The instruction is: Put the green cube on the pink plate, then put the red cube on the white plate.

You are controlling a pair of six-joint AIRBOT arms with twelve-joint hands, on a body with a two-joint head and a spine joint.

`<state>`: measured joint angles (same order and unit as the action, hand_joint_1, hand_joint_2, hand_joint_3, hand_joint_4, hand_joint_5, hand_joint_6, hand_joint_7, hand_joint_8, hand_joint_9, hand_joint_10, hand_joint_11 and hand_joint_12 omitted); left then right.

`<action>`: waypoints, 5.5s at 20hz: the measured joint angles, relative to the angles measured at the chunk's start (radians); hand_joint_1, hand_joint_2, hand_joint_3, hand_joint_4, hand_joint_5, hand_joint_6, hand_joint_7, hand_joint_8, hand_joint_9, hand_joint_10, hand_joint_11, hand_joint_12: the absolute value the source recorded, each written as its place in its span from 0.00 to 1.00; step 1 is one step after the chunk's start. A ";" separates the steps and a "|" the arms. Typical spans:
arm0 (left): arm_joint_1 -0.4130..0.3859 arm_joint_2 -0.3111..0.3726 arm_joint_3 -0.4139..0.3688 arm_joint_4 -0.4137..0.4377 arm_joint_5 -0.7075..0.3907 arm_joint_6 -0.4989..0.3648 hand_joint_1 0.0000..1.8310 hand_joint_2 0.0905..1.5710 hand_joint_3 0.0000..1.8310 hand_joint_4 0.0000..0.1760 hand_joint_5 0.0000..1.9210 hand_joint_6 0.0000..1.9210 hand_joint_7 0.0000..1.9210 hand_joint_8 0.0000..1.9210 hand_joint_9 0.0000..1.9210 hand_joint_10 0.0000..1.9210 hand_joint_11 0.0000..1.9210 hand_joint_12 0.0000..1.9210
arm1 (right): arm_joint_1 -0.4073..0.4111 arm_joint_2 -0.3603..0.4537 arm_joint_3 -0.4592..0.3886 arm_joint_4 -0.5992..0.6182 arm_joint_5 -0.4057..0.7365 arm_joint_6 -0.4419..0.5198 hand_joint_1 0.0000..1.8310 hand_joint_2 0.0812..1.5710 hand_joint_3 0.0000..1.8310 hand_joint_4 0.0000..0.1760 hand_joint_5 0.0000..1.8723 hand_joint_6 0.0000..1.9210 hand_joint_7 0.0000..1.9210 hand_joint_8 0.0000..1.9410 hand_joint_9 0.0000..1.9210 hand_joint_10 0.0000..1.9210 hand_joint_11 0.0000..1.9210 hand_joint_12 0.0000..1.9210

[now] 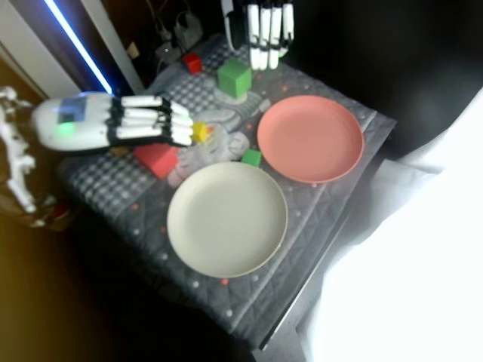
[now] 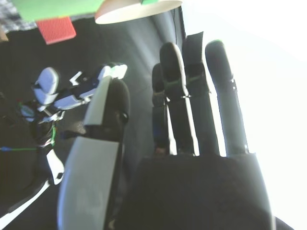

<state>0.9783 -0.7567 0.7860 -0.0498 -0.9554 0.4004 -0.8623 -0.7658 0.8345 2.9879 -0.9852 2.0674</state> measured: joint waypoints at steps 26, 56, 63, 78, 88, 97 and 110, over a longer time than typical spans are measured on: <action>0.055 -0.108 0.076 0.025 0.182 0.000 0.27 0.60 0.00 0.00 0.16 0.00 0.24 0.00 0.23 0.12 0.00 0.76 | 0.002 -0.011 0.003 0.000 0.006 0.001 0.57 0.25 0.47 0.00 0.12 0.53 0.13 0.55 0.10 0.74 0.12 0.95; -0.176 -0.135 0.224 -0.051 -0.012 -0.001 0.63 0.80 0.00 0.00 0.33 0.70 0.40 0.78 0.35 0.61 0.30 0.86 | 0.005 -0.035 0.016 0.002 0.001 0.002 0.58 0.40 0.35 0.00 0.09 0.52 0.06 0.52 0.02 0.68 0.00 0.97; -0.303 -0.267 0.403 -0.095 0.250 -0.001 0.71 0.80 0.00 0.00 0.35 0.70 0.35 0.74 0.34 0.85 0.21 0.89 | 0.005 -0.035 0.020 0.001 0.006 0.002 0.56 0.39 0.38 0.00 0.11 0.54 0.10 0.54 0.07 0.71 0.03 0.99; -0.419 -0.420 0.583 -0.182 0.562 -0.001 0.36 0.57 0.00 0.60 0.10 0.00 0.05 0.00 0.01 0.02 0.00 0.08 | 0.005 -0.035 0.022 0.000 0.005 0.002 0.53 0.35 0.39 0.00 0.13 0.45 0.11 0.39 0.04 0.57 0.00 0.93; -0.228 -0.262 0.362 -0.267 0.291 0.000 0.20 0.62 0.00 0.74 0.08 0.00 0.06 0.00 0.05 0.00 0.00 0.41 | 0.027 -0.032 0.027 0.000 0.004 0.002 0.56 0.28 0.39 0.00 0.14 0.43 0.14 0.31 0.06 0.52 0.04 0.89; -0.075 -0.144 0.182 -0.231 -0.073 0.000 0.22 0.67 0.00 0.42 0.10 0.00 0.07 0.00 0.04 0.00 0.00 0.27 | 0.037 -0.053 0.037 0.000 0.056 0.016 0.59 0.28 0.33 0.00 0.21 0.31 0.18 0.25 0.08 0.48 0.00 0.85; -0.006 -0.124 0.133 -0.216 -0.183 0.000 0.24 0.68 0.00 0.39 0.12 0.00 0.10 0.00 0.10 0.00 0.00 0.57 | -0.001 -0.108 0.067 0.002 0.177 0.031 0.54 0.50 0.13 0.00 0.30 0.08 0.27 0.01 0.12 0.38 0.00 0.85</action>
<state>0.9726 -0.8803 0.9192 -0.2661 -1.1381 0.4004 -0.8631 -0.8738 0.9016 2.9902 -0.8078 2.0987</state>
